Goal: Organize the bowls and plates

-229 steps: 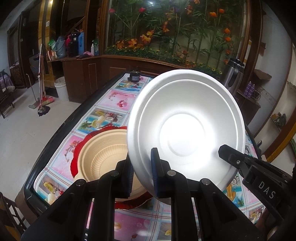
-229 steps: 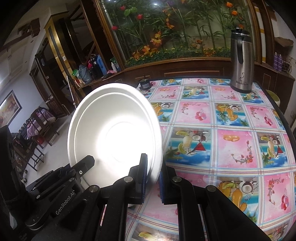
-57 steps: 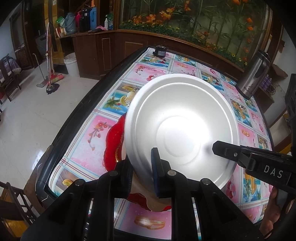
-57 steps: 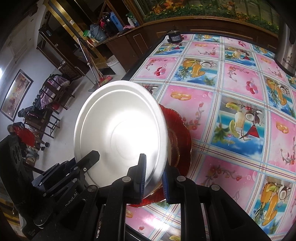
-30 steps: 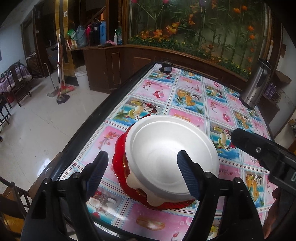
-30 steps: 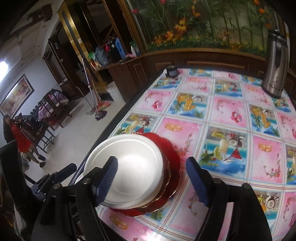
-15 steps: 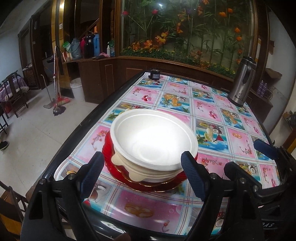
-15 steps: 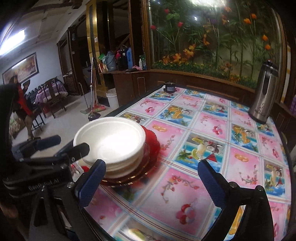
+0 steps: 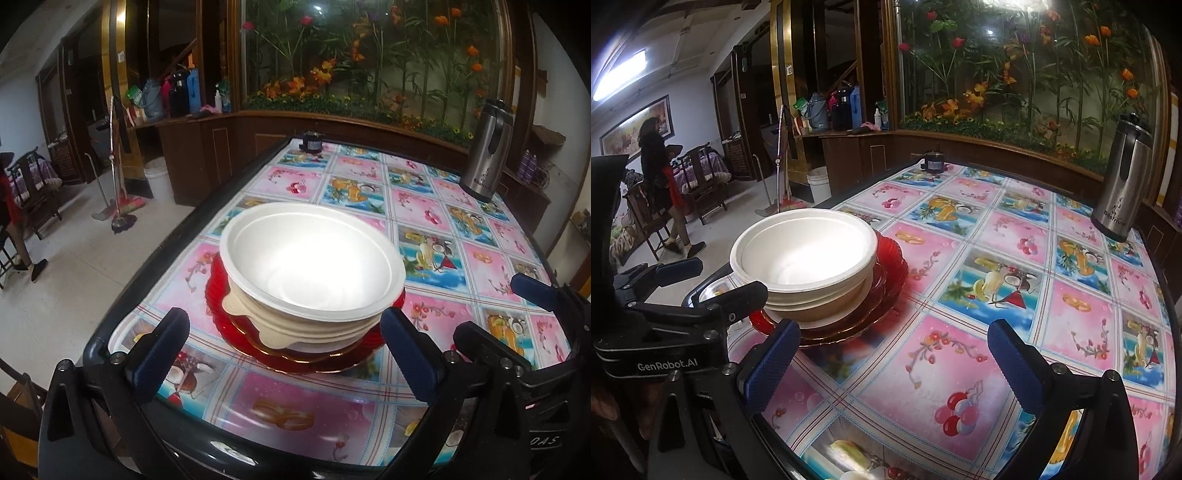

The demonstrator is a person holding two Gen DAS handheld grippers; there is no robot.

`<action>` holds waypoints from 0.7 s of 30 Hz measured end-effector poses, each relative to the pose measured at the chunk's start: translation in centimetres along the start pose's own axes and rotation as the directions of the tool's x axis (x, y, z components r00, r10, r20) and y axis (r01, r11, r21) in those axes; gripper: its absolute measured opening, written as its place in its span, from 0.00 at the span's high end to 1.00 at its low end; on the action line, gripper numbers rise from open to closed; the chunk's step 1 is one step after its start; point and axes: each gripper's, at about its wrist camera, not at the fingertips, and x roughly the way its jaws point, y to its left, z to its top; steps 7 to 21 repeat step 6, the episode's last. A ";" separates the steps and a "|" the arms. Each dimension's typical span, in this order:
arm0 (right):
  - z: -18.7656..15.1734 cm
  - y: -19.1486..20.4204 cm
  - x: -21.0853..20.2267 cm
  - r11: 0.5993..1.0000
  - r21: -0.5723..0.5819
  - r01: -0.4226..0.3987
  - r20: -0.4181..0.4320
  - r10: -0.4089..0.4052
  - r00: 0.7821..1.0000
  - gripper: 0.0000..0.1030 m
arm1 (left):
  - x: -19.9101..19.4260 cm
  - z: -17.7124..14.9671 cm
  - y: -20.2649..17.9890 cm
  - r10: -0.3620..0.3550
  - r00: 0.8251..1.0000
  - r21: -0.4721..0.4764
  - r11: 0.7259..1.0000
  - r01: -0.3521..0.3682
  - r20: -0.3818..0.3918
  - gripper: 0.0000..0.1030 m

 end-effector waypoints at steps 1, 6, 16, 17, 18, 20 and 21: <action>0.1 0.0 0.0 1.000 0.002 -0.004 0.001 0.004 1.000 0.01 | 0.0 0.0 0.0 0.003 1.000 0.004 1.000 -0.003 0.004 0.00; 0.4 0.1 0.0 1.000 0.014 -0.017 0.007 0.017 1.000 0.01 | 0.2 0.1 0.0 -0.009 1.000 -0.006 1.000 0.009 -0.013 0.00; 0.4 0.1 0.0 1.000 0.014 -0.017 0.007 0.017 1.000 0.01 | 0.2 0.1 0.0 -0.009 1.000 -0.006 1.000 0.009 -0.013 0.00; 0.4 0.1 0.0 1.000 0.014 -0.017 0.007 0.017 1.000 0.01 | 0.2 0.1 0.0 -0.009 1.000 -0.006 1.000 0.009 -0.013 0.00; 0.4 0.1 0.0 1.000 0.014 -0.017 0.007 0.017 1.000 0.01 | 0.2 0.1 0.0 -0.009 1.000 -0.006 1.000 0.009 -0.013 0.00; 0.4 0.1 0.0 1.000 0.014 -0.017 0.007 0.017 1.000 0.01 | 0.2 0.1 0.0 -0.009 1.000 -0.006 1.000 0.009 -0.013 0.00; 0.4 0.1 0.0 1.000 0.014 -0.017 0.007 0.017 1.000 0.01 | 0.2 0.1 0.0 -0.009 1.000 -0.006 1.000 0.009 -0.013 0.00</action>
